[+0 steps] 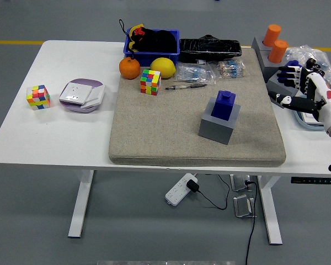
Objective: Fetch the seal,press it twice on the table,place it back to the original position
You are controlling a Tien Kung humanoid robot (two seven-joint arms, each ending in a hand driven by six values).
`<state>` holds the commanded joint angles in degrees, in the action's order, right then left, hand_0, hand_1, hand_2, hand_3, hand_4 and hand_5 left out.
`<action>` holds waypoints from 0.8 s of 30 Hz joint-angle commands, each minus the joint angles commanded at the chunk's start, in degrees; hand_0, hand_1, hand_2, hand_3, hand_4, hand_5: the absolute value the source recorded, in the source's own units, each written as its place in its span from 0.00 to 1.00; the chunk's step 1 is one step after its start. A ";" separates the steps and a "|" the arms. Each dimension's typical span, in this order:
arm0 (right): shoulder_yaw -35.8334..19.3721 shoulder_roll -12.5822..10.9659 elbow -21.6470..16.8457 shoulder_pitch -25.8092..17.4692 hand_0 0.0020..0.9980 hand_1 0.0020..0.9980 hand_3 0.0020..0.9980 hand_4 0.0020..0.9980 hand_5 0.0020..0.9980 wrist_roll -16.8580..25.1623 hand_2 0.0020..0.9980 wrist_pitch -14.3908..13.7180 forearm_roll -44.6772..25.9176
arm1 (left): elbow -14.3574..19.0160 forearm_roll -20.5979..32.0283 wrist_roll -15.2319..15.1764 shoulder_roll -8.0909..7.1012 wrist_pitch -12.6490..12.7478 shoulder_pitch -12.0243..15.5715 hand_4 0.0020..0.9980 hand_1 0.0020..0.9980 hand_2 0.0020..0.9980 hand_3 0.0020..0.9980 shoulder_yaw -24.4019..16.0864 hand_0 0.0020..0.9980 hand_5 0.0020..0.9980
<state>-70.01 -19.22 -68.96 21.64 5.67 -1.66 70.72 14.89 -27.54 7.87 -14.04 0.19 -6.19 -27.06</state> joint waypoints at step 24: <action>10.79 4.04 5.42 4.93 0.84 0.81 0.85 1.00 0.08 2.73 0.82 -2.78 -2.40 | -0.14 0.40 0.01 1.22 -0.07 0.34 0.64 0.70 0.69 0.73 -0.29 0.72 0.23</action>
<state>-59.22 -15.18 -63.53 26.58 8.40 -4.44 68.32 14.75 -27.14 7.87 -12.82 0.12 -5.85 -27.35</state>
